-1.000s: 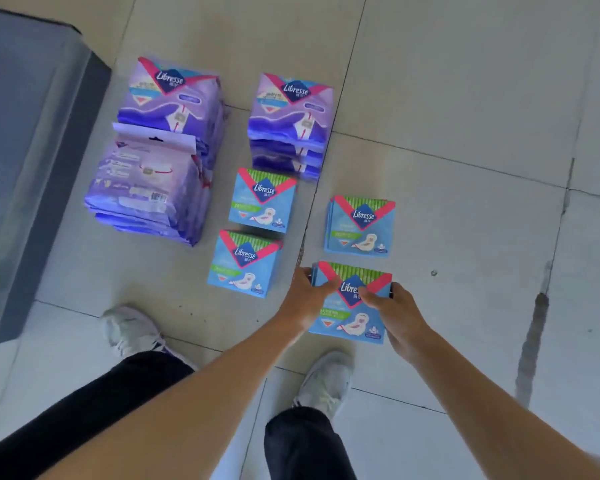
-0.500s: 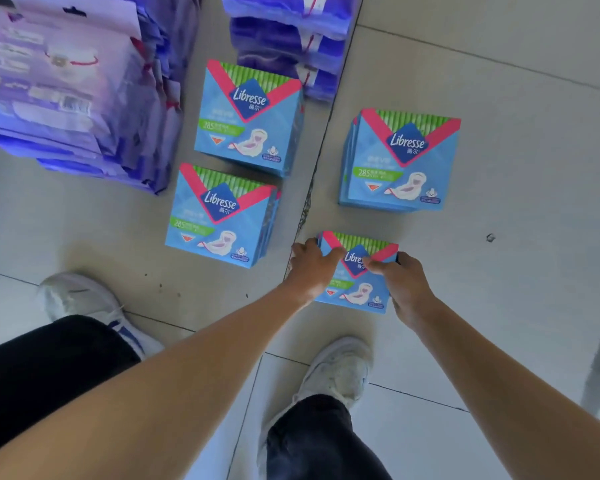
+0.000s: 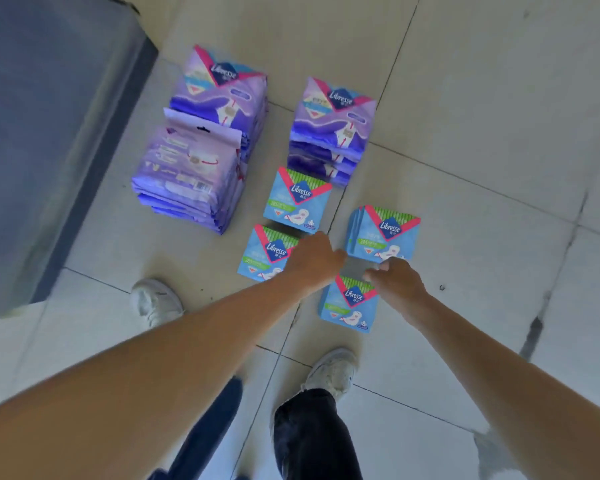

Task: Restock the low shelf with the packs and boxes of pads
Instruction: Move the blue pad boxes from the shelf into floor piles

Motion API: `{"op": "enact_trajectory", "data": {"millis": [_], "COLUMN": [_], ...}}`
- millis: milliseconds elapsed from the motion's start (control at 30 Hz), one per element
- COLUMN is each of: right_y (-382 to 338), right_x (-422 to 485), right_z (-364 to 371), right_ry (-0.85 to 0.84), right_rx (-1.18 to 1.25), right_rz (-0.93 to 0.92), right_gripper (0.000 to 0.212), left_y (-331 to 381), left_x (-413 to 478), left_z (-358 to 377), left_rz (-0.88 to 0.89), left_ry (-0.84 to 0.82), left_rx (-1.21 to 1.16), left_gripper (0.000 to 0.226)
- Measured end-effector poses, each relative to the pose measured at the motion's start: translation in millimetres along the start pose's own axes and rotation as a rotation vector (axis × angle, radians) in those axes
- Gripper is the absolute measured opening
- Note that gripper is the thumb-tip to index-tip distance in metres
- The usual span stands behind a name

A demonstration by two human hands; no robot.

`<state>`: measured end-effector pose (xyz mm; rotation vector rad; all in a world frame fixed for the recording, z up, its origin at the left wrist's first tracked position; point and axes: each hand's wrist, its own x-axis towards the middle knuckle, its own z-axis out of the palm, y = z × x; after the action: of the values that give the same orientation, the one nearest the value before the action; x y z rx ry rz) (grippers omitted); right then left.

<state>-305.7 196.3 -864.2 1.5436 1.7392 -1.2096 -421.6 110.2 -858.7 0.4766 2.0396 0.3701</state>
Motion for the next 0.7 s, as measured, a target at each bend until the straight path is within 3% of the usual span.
{"op": "enact_trajectory", "data": {"millis": [100,200,400,700], "right_y": [-76.9,-160.3,-330.9,-552.6], "right_x": [-50.5,-101.1,-196.7,-306.0], "right_z": [-39.3,-71.4,-104.8,-40.2], "right_ry": [0.001,-0.027,-0.018,-0.008], "right_rx": [-0.083,-0.189,-0.452,-0.544], "right_rz": [-0.130,-0.259,-0.552,-0.872], "right_gripper": [0.009,0.010,0.026,0.028], "left_y": [27.2,47.7,48.9,-66.1], "left_x": [-28.5,-61.0,-120.0,-213.1], "left_z": [-82.1,-167.9,-351.6,-595.5], "left_rz": [0.012,0.017,0.008,-0.145], "left_ry": [0.062,0.150,0.350,0.689], "left_rx": [0.036,0.041,-0.013,-0.105], "left_gripper": [0.024,0.030,0.029,0.025]}}
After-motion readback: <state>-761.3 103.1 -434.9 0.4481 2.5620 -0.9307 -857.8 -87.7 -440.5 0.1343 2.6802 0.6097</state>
